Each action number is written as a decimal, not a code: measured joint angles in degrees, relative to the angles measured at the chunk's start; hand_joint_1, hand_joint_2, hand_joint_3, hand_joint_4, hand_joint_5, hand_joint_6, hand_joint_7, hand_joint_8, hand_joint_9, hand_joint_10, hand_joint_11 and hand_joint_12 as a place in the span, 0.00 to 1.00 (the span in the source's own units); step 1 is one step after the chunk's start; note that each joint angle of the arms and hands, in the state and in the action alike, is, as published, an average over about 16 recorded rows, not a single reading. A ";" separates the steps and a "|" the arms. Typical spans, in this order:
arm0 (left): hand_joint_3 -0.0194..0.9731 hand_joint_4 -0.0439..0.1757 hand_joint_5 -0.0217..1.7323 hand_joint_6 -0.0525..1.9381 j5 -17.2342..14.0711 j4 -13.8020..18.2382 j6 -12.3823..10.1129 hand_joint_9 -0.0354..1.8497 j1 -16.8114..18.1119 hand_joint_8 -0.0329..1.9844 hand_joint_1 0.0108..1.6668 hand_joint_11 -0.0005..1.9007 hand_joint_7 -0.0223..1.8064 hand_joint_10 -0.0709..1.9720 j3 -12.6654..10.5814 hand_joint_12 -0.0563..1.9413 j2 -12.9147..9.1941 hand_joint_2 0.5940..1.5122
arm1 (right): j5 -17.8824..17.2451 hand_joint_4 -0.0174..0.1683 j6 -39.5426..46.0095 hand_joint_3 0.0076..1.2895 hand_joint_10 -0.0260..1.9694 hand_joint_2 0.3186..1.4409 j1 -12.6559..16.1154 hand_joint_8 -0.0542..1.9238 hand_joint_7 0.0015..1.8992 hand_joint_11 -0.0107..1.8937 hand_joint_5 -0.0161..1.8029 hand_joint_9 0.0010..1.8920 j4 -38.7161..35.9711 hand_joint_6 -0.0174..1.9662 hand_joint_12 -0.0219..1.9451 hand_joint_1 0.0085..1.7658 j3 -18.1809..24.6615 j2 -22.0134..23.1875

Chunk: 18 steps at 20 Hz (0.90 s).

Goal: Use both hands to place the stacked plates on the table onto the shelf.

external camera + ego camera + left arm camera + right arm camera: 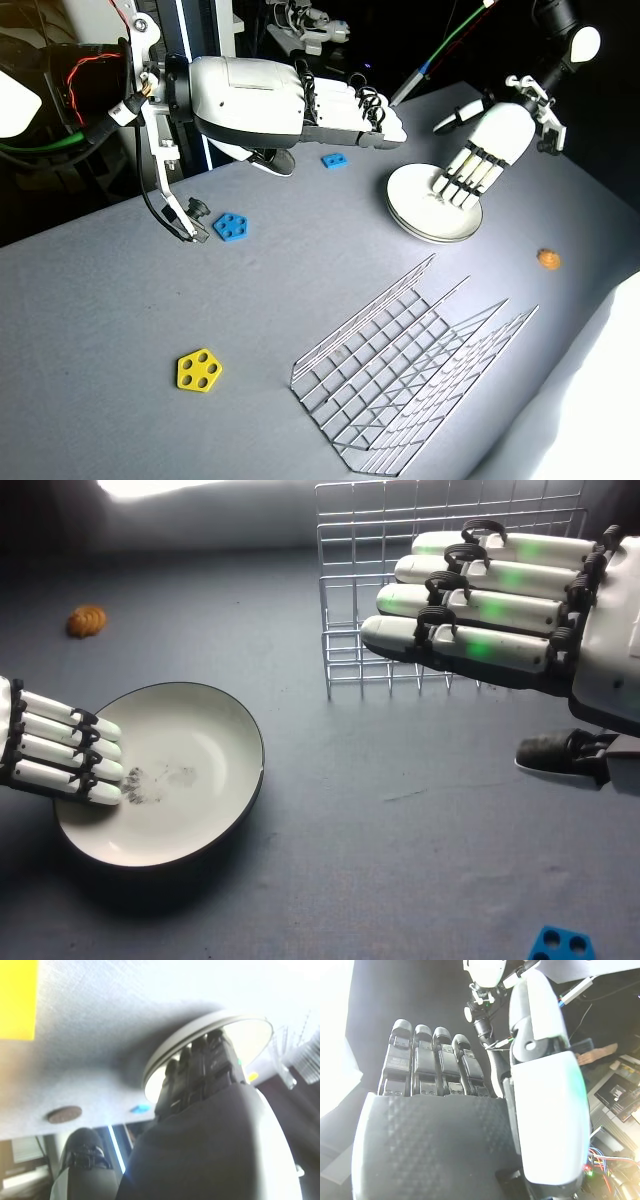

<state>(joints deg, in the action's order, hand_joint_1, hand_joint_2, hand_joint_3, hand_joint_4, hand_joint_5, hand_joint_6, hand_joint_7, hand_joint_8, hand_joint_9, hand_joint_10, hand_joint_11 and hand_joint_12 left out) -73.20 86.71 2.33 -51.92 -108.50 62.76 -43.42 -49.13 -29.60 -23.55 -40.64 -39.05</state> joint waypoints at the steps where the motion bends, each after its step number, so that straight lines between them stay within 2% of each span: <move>1: 0.04 0.21 0.01 0.02 0.07 -0.03 0.07 0.03 -0.04 0.01 0.00 0.01 0.01 0.04 0.10 0.02 -0.02 0.50 | 0.00 0.12 -0.08 0.01 0.02 0.68 0.00 0.03 0.01 0.02 0.02 0.01 0.00 0.02 0.02 0.63 0.00 0.00; 7: 0.04 0.20 0.01 0.02 0.89 -0.23 -0.01 0.03 0.01 0.01 0.00 0.01 0.01 0.04 2.05 0.02 -0.19 0.50 | 0.01 0.12 -0.59 0.01 0.02 0.69 -0.14 0.03 0.01 0.02 0.02 0.01 -0.09 0.02 0.02 0.63 0.00 -0.01; 13: 0.04 0.19 0.01 0.02 2.83 0.06 -1.17 0.03 1.56 0.01 0.00 0.01 0.01 0.04 6.21 0.03 -0.34 0.50 | 0.17 0.12 -2.31 0.01 0.02 0.69 -0.37 0.03 0.01 0.02 0.02 0.01 -0.12 0.02 0.02 0.63 -0.01 -1.07; 18: 0.04 0.19 0.01 0.02 4.53 0.51 -2.37 0.03 3.18 0.01 0.00 0.01 0.01 0.04 9.47 0.03 -0.40 0.50 | 0.90 0.12 -5.66 0.01 0.02 0.68 -0.52 0.03 0.01 0.02 0.02 0.01 -0.11 0.02 0.02 0.65 -0.95 -4.23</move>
<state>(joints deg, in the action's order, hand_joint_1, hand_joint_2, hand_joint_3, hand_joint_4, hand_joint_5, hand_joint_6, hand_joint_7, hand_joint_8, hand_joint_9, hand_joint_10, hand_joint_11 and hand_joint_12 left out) -68.67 87.22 -0.05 -48.75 -99.03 62.36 -42.52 -54.79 -30.12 -23.67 -41.59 -43.28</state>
